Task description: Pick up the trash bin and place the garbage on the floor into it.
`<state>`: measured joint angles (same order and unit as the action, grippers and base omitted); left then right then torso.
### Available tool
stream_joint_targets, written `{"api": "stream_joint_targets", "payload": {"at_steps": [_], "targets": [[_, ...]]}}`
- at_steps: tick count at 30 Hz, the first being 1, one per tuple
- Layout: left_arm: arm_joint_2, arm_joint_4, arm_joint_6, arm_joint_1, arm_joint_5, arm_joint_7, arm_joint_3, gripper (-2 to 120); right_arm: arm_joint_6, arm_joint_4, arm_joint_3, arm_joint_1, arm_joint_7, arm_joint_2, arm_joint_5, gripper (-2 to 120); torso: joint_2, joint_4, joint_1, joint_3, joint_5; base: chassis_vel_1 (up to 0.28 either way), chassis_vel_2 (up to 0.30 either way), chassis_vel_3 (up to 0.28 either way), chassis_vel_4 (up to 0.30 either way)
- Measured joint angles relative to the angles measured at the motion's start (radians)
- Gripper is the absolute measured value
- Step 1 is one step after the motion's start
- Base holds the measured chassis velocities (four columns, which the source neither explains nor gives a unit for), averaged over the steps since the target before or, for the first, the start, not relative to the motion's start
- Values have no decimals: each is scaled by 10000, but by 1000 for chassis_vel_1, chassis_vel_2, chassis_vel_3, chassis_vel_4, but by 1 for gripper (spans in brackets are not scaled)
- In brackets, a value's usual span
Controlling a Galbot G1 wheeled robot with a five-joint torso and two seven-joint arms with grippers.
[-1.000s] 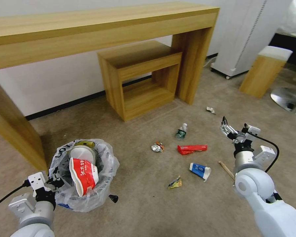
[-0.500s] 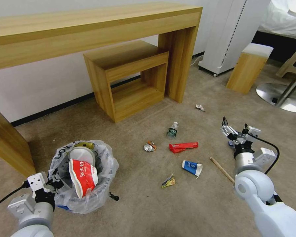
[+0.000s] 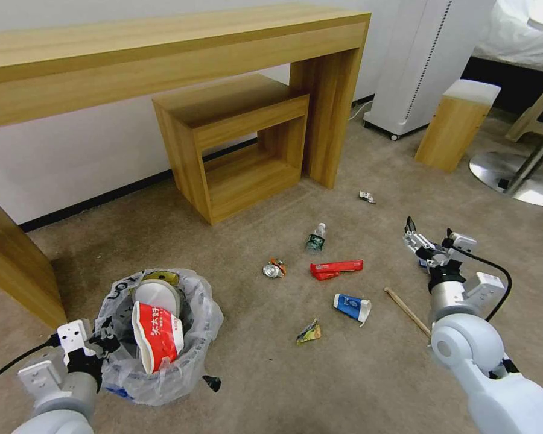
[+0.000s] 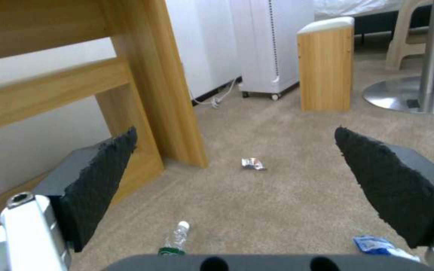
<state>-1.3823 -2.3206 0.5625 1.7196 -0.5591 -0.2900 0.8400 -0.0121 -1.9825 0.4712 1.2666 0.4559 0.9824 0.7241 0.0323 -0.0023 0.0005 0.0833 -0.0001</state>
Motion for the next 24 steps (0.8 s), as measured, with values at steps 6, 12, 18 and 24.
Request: {"api": "stream_joint_targets", "payload": {"at_steps": [6, 12, 18, 24], "targets": [[414, -1, 162, 61, -219, -46, -38, 1, 108, -166, -7, 60, -24, 34, -6, 100, 0, 0, 0, 0, 1, 0, 0, 0, 0], [849, -19, 316, 22, -620, -174, 12, 1, 165, -223, 78, 196, -125, 111, -114, 100, 0, -1, 1, 0, 1, 0, 0, 0, 0], [974, -13, 327, 34, -664, -211, 39, 1, 203, -258, 173, 325, -161, 155, -170, 100, 0, -1, 0, 0, 1, 0, 0, 0, 0], [906, 36, 207, 11, -541, -180, 6, 1, 309, -286, 216, 418, -180, 224, -247, 100, 0, -1, 0, 0, 1, 0, 0, 0, 0]]}}
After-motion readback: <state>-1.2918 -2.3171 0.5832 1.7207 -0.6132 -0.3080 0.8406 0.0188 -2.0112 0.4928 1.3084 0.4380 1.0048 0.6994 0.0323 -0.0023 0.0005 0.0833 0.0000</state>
